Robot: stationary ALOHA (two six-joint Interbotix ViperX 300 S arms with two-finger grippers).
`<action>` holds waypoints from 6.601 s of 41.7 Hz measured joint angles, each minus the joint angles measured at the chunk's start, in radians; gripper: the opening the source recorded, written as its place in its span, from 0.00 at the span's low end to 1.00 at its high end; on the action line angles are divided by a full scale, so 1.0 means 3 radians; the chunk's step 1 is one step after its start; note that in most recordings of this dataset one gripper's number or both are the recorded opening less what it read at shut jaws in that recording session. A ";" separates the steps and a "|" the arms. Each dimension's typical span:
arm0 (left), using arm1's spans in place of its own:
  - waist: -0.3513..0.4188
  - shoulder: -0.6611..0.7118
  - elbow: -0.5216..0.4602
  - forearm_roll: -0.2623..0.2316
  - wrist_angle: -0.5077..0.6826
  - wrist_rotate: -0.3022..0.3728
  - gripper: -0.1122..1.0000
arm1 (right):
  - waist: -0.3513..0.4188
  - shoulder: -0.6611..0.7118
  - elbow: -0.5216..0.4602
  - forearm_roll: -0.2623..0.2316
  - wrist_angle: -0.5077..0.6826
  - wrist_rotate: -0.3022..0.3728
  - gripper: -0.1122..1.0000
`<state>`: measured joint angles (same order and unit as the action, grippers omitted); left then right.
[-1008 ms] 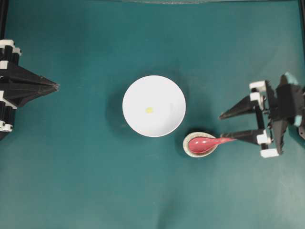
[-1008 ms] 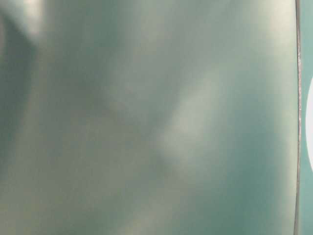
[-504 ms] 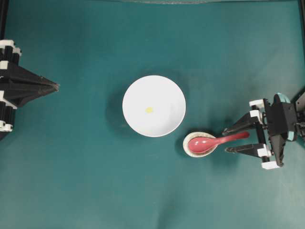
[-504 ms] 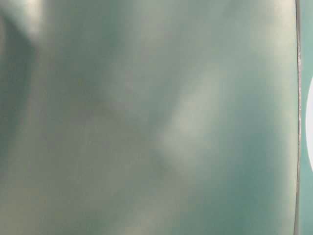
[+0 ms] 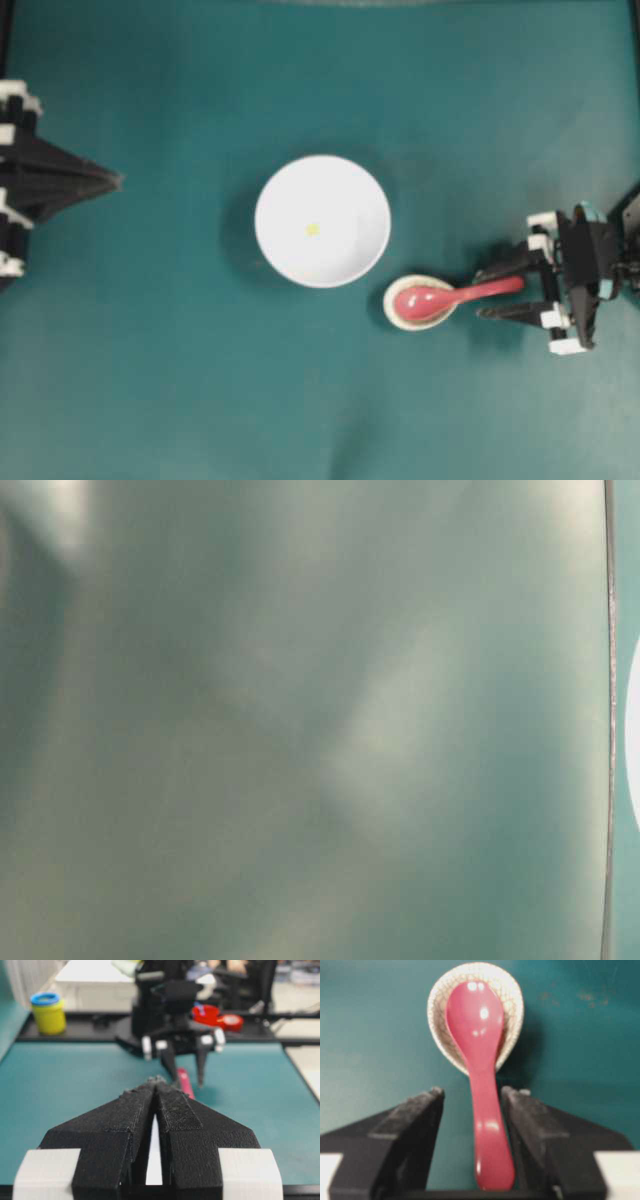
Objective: Scoop the yellow hexagonal prism block from the bowl with a spoon using the right arm.
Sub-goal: 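Move the right gripper toward the red spoon handle and open it, then close the right gripper on the red spoon handle, then lift the red spoon out of the ceramic dish with the right gripper, then carry the spoon over the white bowl and lower it inside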
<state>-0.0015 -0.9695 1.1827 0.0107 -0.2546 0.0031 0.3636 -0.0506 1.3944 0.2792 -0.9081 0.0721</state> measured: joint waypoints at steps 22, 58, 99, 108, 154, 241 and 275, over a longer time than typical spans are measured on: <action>0.0000 0.0000 0.0000 0.0000 -0.0005 0.0000 0.11 | 0.0000 0.0066 -0.0005 0.0000 -0.0097 0.0000 0.52; 0.0000 0.0000 0.0000 0.0000 0.0107 -0.0010 0.11 | -0.0005 -0.0430 -0.0112 0.0005 0.0496 -0.0061 0.29; 0.0000 0.0000 0.0061 -0.0005 0.0245 -0.0041 0.11 | -0.0148 -0.0562 -0.0164 0.0026 0.0844 -0.0056 0.55; 0.0000 0.0005 0.0066 0.0000 0.0271 -0.0041 0.11 | -0.0148 -0.0547 -0.0164 0.0031 0.0752 -0.0082 0.55; 0.0000 0.0005 0.0066 0.0000 0.0322 -0.0041 0.11 | 0.0026 0.0511 -0.0005 0.0031 -0.0869 0.0061 0.54; 0.0000 0.0000 0.0066 0.0000 0.0378 -0.0036 0.11 | -0.0148 -0.0440 -0.0322 0.0128 0.0143 -0.0245 0.31; 0.0000 0.0031 0.0066 0.0000 0.0378 0.0000 0.11 | -0.1488 -0.0890 -0.2419 0.0031 0.4730 -0.0736 0.31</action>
<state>-0.0015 -0.9603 1.2026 0.0107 -0.1411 0.0031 -0.0828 -0.3175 0.6688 0.2884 0.5108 -0.1488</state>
